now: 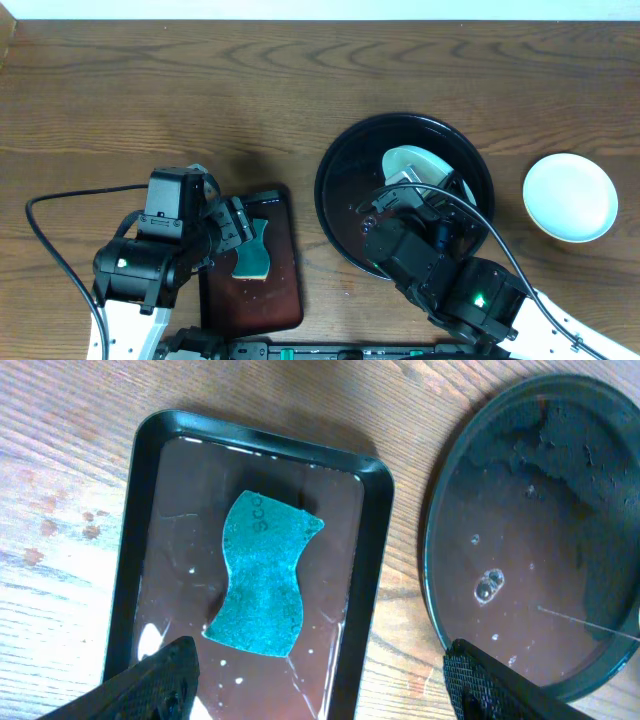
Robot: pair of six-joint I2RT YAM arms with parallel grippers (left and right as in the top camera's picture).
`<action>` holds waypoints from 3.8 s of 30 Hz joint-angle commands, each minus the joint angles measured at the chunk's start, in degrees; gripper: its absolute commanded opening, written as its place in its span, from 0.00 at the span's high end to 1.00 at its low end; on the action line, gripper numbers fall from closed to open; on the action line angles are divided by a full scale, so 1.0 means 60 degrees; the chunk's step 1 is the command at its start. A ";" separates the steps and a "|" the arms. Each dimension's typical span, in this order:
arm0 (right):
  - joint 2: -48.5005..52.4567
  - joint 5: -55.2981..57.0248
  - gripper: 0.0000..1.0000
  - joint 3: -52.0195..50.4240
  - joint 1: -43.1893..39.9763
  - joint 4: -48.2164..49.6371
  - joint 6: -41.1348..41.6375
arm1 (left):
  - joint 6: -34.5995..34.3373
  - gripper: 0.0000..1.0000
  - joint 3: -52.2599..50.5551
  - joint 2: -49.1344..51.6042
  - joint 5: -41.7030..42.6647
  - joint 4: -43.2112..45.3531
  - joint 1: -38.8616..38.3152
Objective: Clean dirty plates on tray and stack at the side
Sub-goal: 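Tilt the pale green plate up off the black tray with the right gripper, then carry the plate right and set it on the plate stack, then release the plate and withdraw the right gripper toward the front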
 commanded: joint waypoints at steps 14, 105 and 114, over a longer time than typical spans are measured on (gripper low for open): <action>0.0000 0.0444 0.99 0.0219 0.0073 -0.0204 0.0255 | 0.0127 0.21 0.0259 0.0022 0.0091 -0.0051 0.0044; -0.5632 -1.7507 0.01 0.0991 -1.0287 -0.2248 0.3326 | 0.0127 0.21 0.0259 0.0022 0.0091 -0.0051 0.0044; -0.6838 -1.4455 0.01 -0.0004 -0.9653 -0.2102 0.1708 | 0.0127 0.21 0.0259 0.0022 0.0091 -0.0051 0.0044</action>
